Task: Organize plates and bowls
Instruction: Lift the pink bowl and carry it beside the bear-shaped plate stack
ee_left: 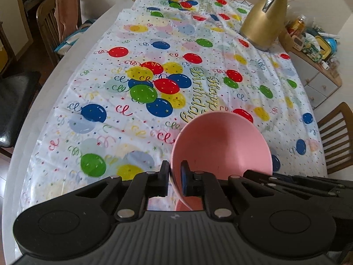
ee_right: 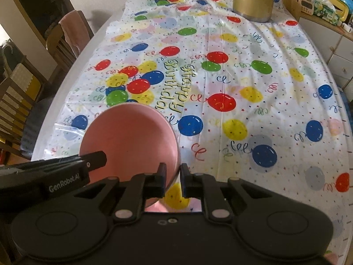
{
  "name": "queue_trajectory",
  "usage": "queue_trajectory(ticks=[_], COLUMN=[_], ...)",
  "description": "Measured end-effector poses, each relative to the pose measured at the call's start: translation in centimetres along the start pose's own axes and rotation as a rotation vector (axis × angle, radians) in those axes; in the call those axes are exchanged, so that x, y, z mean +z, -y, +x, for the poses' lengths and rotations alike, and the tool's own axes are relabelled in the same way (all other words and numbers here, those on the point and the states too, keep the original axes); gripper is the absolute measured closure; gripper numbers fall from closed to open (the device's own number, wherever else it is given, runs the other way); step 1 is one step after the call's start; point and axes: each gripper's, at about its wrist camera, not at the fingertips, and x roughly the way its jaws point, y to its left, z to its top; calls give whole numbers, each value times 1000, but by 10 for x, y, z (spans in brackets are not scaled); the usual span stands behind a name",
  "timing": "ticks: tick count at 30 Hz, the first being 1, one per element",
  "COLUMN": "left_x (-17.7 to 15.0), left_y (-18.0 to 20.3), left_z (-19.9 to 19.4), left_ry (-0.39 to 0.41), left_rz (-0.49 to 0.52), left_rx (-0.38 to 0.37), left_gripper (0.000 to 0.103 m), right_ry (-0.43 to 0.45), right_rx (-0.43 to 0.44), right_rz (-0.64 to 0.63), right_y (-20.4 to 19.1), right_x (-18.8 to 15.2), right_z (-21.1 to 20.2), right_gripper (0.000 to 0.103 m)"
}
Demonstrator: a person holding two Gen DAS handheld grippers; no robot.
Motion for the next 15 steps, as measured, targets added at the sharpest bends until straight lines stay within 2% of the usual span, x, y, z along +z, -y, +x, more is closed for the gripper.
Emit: queue_trajectory(ticks=[15], left_x=[-49], left_y=[-12], left_z=[-66], left_ry=[36], left_rz=[34], left_rx=[-12], left_gripper=[93], right_ry=[53], right_rx=[4], right_rz=[-12], right_y=[-26], right_x=[-51], right_z=[-59], right_gripper=[92])
